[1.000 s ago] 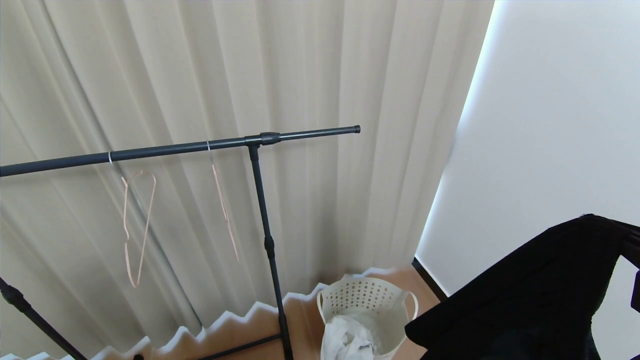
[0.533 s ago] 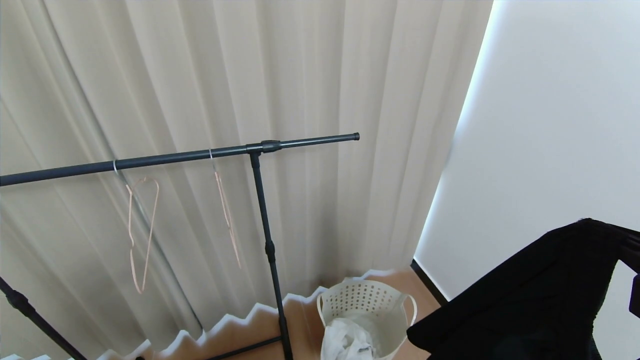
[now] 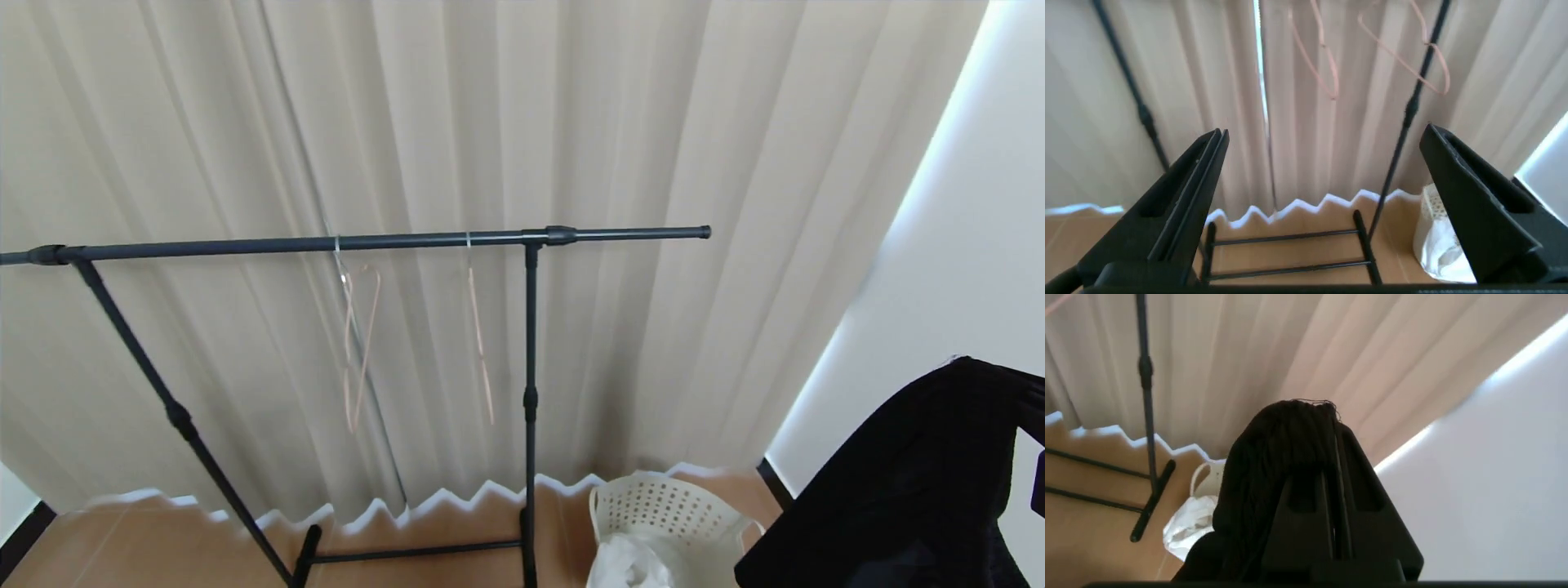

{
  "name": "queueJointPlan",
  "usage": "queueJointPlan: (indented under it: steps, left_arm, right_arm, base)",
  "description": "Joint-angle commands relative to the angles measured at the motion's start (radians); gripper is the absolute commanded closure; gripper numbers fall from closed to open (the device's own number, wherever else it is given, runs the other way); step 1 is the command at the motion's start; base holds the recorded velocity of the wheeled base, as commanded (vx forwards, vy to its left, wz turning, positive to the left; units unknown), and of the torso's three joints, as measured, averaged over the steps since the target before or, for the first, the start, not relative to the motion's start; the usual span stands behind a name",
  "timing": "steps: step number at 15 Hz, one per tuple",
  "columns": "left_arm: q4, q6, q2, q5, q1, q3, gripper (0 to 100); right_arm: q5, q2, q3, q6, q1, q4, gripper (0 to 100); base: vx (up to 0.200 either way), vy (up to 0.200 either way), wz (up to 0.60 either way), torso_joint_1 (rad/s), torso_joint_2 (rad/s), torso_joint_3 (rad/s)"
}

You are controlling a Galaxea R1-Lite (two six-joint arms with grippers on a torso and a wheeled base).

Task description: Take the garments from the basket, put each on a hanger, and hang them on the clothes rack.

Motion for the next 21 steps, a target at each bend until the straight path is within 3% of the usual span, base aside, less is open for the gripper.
queueJointPlan:
  steps: [1, 13, 21]
  left_arm:
    - [0.001, 0.000, 0.001, -0.002, 0.000, 0.000, 0]
    - [0.000, -0.002, 0.001, -0.002, 0.000, 0.000, 0]
    - [0.000, -0.003, 0.001, 0.000, 0.000, 0.000, 0]
  right_arm:
    - [-0.001, 0.002, 0.000, 0.000, 0.000, 0.000, 100]
    - [-0.001, 0.002, 0.001, 0.000, 0.000, 0.000, 100]
    - [0.001, 0.002, 0.001, 0.000, 0.000, 0.000, 100]
  base:
    - [0.000, 0.000, 0.00, 0.000, 0.00, 0.000]
    - [0.000, 0.183, 0.00, 0.003, 0.00, 0.000]
    - [-0.200, 0.175, 0.00, -0.002, 0.00, 0.003]
